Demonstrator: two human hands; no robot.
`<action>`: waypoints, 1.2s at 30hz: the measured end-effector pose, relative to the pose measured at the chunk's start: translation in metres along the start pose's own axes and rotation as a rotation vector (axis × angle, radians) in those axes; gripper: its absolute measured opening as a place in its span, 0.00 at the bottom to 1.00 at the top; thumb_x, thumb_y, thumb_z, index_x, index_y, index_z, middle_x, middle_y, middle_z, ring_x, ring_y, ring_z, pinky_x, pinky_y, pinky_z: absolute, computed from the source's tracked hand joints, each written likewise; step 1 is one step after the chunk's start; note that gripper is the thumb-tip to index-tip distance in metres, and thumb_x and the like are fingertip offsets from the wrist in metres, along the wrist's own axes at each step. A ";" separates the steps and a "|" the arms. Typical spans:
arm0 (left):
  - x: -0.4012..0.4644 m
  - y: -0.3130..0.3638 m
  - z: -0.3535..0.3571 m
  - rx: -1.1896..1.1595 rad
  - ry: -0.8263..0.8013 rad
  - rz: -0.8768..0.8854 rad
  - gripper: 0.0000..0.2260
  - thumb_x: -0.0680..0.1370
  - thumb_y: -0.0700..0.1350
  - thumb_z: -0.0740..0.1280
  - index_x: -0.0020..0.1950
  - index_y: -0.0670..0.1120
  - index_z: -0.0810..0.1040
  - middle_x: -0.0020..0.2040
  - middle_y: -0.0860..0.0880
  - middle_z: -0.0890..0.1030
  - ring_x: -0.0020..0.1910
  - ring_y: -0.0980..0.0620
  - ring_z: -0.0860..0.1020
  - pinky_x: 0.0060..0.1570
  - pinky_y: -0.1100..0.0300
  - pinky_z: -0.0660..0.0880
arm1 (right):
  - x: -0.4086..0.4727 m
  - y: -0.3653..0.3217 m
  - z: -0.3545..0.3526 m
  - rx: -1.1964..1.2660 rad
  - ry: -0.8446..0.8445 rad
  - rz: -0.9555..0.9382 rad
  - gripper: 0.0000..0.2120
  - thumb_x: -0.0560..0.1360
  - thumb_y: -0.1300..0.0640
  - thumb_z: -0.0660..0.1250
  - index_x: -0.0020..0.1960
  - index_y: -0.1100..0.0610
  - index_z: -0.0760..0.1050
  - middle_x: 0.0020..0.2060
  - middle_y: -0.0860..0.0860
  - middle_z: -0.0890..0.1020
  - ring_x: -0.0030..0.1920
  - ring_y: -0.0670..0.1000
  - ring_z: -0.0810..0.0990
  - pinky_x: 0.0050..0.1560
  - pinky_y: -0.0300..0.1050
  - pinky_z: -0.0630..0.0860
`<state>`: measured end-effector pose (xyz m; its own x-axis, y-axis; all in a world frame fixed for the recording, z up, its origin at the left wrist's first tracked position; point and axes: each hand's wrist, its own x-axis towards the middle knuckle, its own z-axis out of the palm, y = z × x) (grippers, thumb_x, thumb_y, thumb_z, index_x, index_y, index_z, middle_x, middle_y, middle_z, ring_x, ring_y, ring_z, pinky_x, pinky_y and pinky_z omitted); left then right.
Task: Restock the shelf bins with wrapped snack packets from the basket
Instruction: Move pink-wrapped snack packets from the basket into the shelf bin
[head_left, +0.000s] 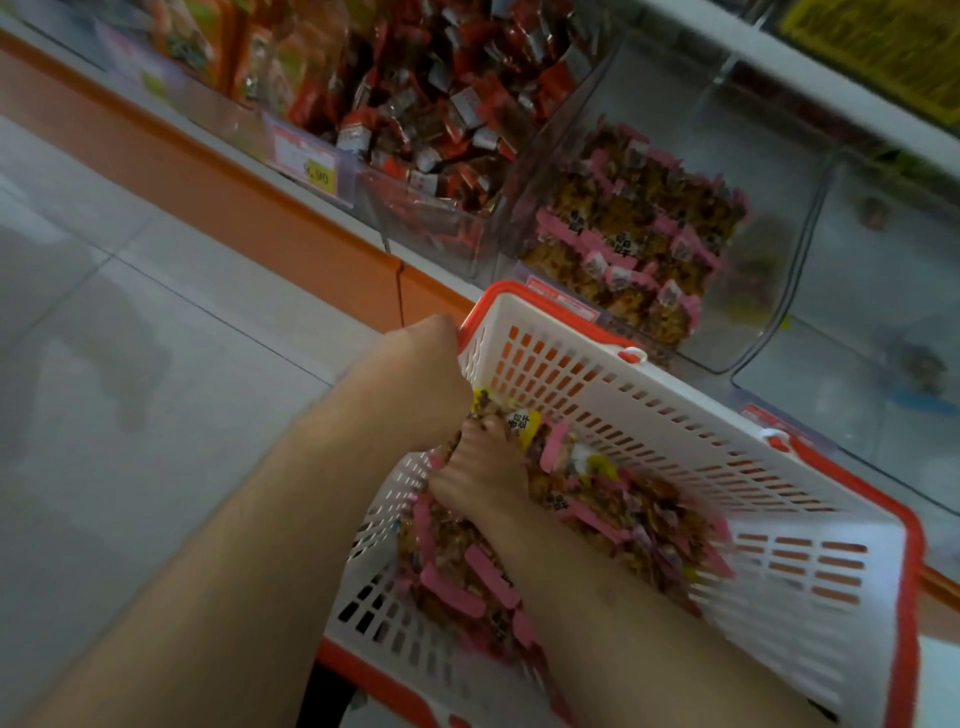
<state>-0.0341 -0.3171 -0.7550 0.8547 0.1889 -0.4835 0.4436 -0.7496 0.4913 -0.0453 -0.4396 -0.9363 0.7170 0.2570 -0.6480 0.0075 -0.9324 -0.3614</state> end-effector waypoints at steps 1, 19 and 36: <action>0.000 0.000 0.000 -0.005 -0.010 -0.005 0.20 0.76 0.33 0.63 0.66 0.47 0.73 0.45 0.49 0.77 0.40 0.52 0.76 0.31 0.61 0.69 | -0.002 -0.003 0.000 -0.044 0.015 -0.030 0.18 0.83 0.51 0.65 0.72 0.53 0.73 0.67 0.56 0.76 0.68 0.58 0.76 0.61 0.37 0.71; -0.002 0.026 0.001 -0.061 0.015 -0.113 0.07 0.77 0.38 0.61 0.54 0.44 0.74 0.41 0.46 0.78 0.36 0.48 0.78 0.28 0.58 0.69 | -0.071 0.046 -0.069 0.254 0.109 -0.023 0.23 0.78 0.67 0.68 0.70 0.53 0.82 0.65 0.47 0.84 0.61 0.43 0.80 0.53 0.23 0.73; 0.002 0.030 0.005 0.029 0.021 -0.152 0.07 0.80 0.37 0.62 0.57 0.44 0.69 0.42 0.48 0.75 0.36 0.51 0.75 0.28 0.61 0.67 | -0.021 0.025 -0.043 -0.349 0.126 -0.157 0.23 0.76 0.62 0.70 0.70 0.49 0.77 0.73 0.54 0.69 0.76 0.62 0.60 0.81 0.61 0.58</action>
<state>-0.0210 -0.3425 -0.7449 0.7838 0.3150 -0.5352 0.5608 -0.7293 0.3920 -0.0300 -0.4793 -0.9030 0.7680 0.3902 -0.5078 0.3447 -0.9201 -0.1858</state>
